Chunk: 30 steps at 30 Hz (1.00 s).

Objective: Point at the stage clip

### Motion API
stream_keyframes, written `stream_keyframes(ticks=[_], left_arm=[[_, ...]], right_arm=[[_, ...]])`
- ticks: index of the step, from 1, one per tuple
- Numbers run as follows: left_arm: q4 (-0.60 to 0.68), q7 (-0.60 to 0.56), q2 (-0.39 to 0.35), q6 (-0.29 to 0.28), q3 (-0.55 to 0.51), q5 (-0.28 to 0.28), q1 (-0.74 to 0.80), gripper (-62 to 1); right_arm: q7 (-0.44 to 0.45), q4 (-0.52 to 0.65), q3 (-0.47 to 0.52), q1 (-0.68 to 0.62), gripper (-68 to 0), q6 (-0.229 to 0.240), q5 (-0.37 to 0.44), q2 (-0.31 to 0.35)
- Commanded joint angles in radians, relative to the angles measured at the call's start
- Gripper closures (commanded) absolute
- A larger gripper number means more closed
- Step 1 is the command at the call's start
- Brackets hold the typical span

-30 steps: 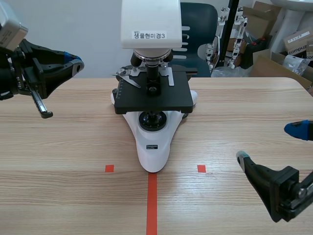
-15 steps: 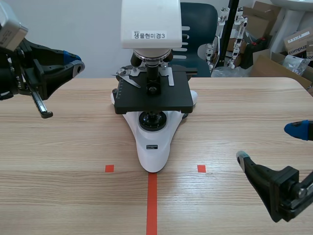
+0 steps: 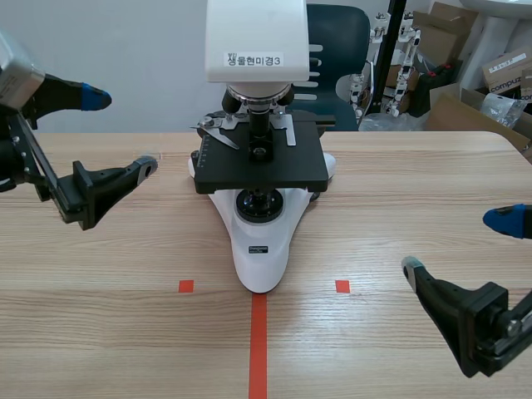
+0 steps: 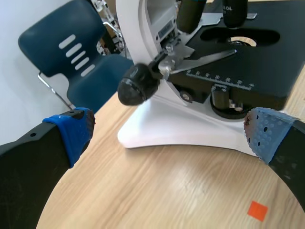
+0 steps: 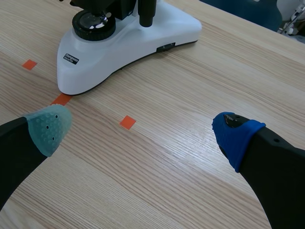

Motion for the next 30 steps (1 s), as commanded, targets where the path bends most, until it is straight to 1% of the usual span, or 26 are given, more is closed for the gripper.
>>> stream_keyframes(ticks=[1,4,6,8,11,13,18,21,26,28,30], left_arm=[[0.051,-0.022,-0.023,0.020,-0.024,-0.021,0.042,-62.3],[0.111,-0.022,-0.028,0.051,-0.073,-0.027,0.129,-62.3],[0.158,-0.022,-0.028,0.084,-0.114,-0.029,0.196,-62.3],[0.208,-0.022,-0.028,0.110,-0.157,-0.044,0.265,-62.3],[0.286,-0.021,-0.025,0.114,-0.223,-0.053,0.366,-62.3],[0.334,-0.021,-0.010,0.118,-0.269,-0.053,0.435,-62.3],[0.424,-0.020,0.064,0.118,-0.363,-0.052,0.574,-62.3],[0.461,-0.017,0.120,0.118,-0.399,-0.035,0.639,-62.3],[0.502,-0.020,0.218,0.124,-0.415,0.020,0.720,-62.3],[0.518,-0.026,0.255,0.143,-0.415,0.041,0.747,-62.3],[0.539,-0.047,0.288,0.164,-0.415,0.074,0.772,-62.3]], right_arm=[[0.016,0.006,0.005,0.007,-67.9,0.000,0.004,0.000],[0.016,0.006,0.005,0.007,-67.9,0.000,0.004,0.000],[0.016,0.006,0.005,0.007,-67.9,0.000,0.004,0.000],[0.016,0.006,0.005,0.007,-67.9,0.000,0.004,0.000],[0.016,0.006,0.005,0.007,-67.9,0.000,0.004,0.000],[0.016,0.006,0.005,0.007,-67.9,0.000,0.004,0.000],[0.016,0.006,0.005,0.007,-67.9,0.000,0.004,0.000],[0.016,0.006,0.005,0.007,-67.9,0.000,0.004,0.000],[0.016,0.006,0.005,0.007,-67.9,0.000,0.004,0.000],[0.016,0.006,0.005,0.007,-67.9,0.000,0.004,0.000],[0.016,0.006,0.005,0.007,-67.9,0.000,0.004,0.000]])
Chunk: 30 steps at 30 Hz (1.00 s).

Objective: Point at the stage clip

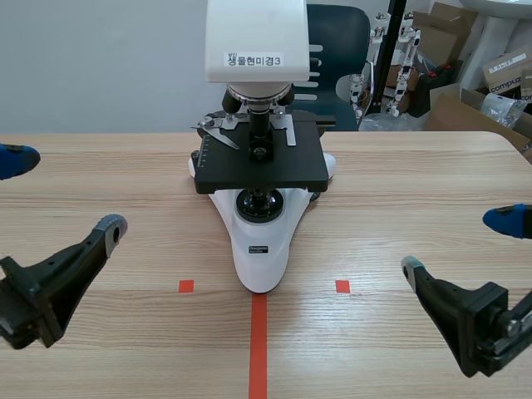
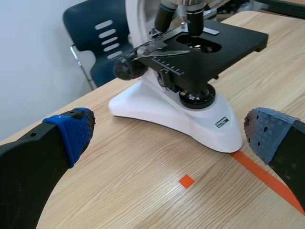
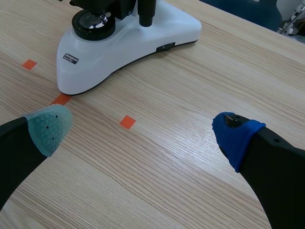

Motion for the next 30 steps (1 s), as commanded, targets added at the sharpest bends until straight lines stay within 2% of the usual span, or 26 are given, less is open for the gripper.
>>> stream_keyframes(ticks=[1,4,10,30], left_arm=[[0.040,-0.042,0.021,0.014,0.003,0.019,0.016,-62.3],[0.075,-0.053,0.059,0.016,0.004,0.061,0.047,-62.3],[0.115,-0.049,0.106,0.040,0.008,0.100,0.077,-62.3],[0.114,-0.018,0.122,0.042,0.010,0.099,0.082,-62.3]], right_arm=[[0.016,0.006,0.005,0.007,-67.9,0.000,0.004,0.000],[0.016,0.006,0.005,0.007,-67.9,0.000,0.004,0.000],[0.016,0.006,0.005,0.007,-67.9,0.000,0.004,0.000],[0.016,0.006,0.005,0.007,-67.9,0.000,0.004,0.000]])
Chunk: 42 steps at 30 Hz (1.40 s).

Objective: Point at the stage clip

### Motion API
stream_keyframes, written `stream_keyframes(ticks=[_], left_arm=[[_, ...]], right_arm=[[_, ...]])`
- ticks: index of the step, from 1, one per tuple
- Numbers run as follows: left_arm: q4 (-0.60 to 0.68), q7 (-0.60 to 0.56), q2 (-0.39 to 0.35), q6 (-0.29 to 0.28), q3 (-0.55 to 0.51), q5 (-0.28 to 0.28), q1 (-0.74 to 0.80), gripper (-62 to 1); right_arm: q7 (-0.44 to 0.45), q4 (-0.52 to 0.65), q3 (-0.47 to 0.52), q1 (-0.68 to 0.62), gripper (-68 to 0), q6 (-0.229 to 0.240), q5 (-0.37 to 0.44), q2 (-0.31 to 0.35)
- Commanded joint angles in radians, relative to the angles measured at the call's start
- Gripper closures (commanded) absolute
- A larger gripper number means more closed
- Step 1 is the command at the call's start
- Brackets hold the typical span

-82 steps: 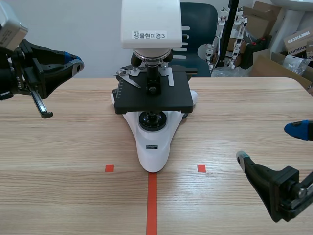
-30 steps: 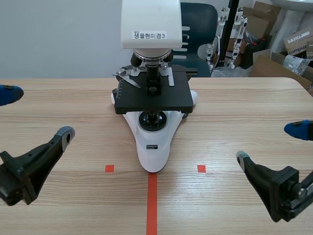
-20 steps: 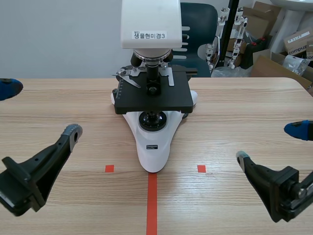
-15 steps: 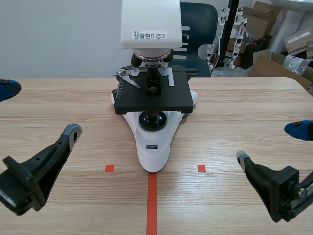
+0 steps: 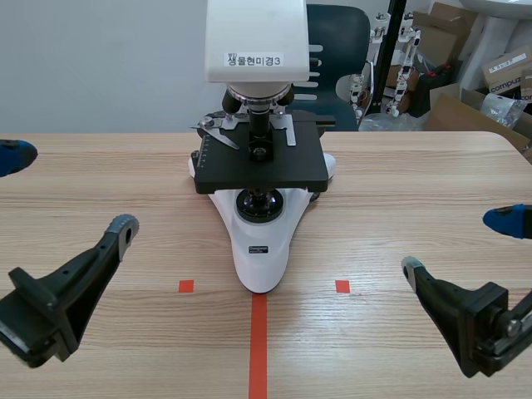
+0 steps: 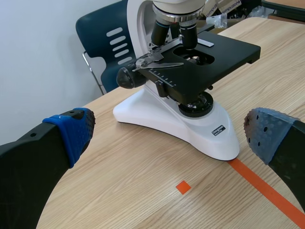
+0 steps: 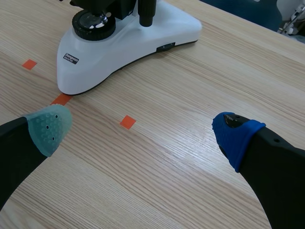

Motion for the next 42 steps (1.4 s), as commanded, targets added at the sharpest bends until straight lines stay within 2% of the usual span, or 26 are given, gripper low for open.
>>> stream_keyframes(ticks=[1,42], left_arm=[[0.011,-0.003,0.005,0.002,0.006,-0.010,0.003,-62.3],[0.011,0.011,0.005,0.002,0.006,-0.006,0.002,-62.3]], right_arm=[[0.016,0.006,0.005,0.007,-67.9,0.000,0.004,0.000],[0.016,0.006,0.005,0.007,-67.9,0.000,0.004,0.000]])
